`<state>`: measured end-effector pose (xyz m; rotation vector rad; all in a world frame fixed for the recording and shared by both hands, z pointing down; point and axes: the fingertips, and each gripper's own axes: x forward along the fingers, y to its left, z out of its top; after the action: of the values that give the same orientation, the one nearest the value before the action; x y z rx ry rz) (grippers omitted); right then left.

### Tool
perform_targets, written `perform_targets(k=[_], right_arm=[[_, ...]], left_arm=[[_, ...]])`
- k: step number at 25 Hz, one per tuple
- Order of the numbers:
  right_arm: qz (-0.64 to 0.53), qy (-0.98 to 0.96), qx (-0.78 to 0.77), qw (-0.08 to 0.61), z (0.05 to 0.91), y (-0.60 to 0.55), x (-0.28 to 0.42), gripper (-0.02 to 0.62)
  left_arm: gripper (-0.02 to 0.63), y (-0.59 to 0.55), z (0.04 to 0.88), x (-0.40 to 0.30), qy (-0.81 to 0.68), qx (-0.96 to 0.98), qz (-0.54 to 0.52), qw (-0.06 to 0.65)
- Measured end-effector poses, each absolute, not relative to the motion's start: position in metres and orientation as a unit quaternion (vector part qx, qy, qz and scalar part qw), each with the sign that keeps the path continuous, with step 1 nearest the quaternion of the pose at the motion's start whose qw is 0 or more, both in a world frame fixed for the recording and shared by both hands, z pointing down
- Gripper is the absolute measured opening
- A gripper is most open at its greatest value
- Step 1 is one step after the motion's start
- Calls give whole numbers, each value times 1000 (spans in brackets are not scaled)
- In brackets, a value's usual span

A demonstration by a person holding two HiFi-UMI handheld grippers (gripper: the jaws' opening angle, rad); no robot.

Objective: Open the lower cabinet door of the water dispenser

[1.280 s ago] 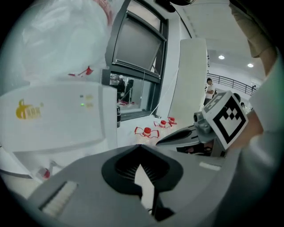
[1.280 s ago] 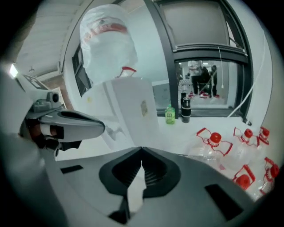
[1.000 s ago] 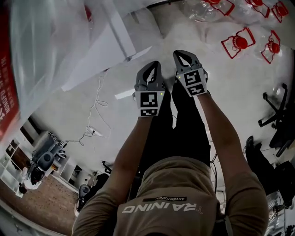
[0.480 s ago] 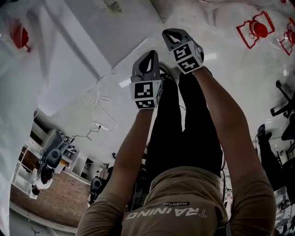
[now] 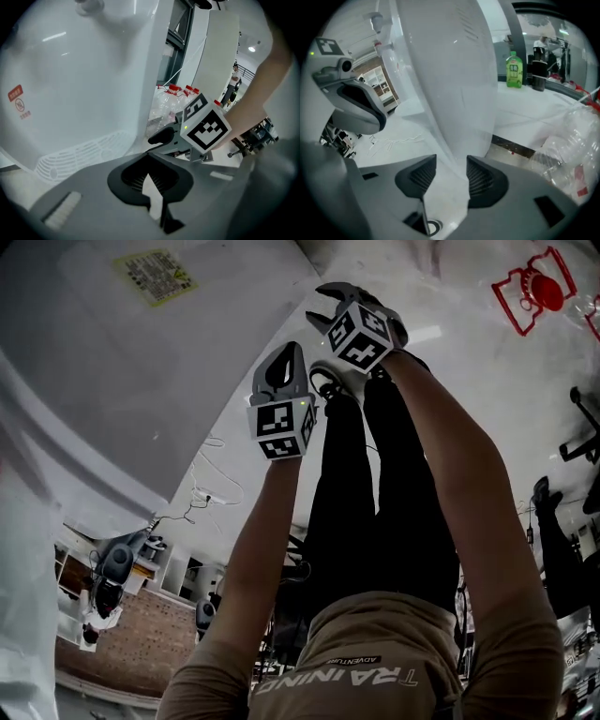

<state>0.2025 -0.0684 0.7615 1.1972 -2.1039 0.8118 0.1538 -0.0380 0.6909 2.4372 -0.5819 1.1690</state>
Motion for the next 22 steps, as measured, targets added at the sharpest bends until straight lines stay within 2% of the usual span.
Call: perform_targets(k=[6,12,22], right_arm=[[288,-795,450,286,771,-87,196,183],[239,-823,404,318,776,-99,186,199],[272,-802,423,321,776,-96,182,195]], left_arm=[[0,-37,695,145,-205,863,420,193],[0,-32,705,142,-195,858,432,200],[0,-25,706,134,-208,852,429,215]])
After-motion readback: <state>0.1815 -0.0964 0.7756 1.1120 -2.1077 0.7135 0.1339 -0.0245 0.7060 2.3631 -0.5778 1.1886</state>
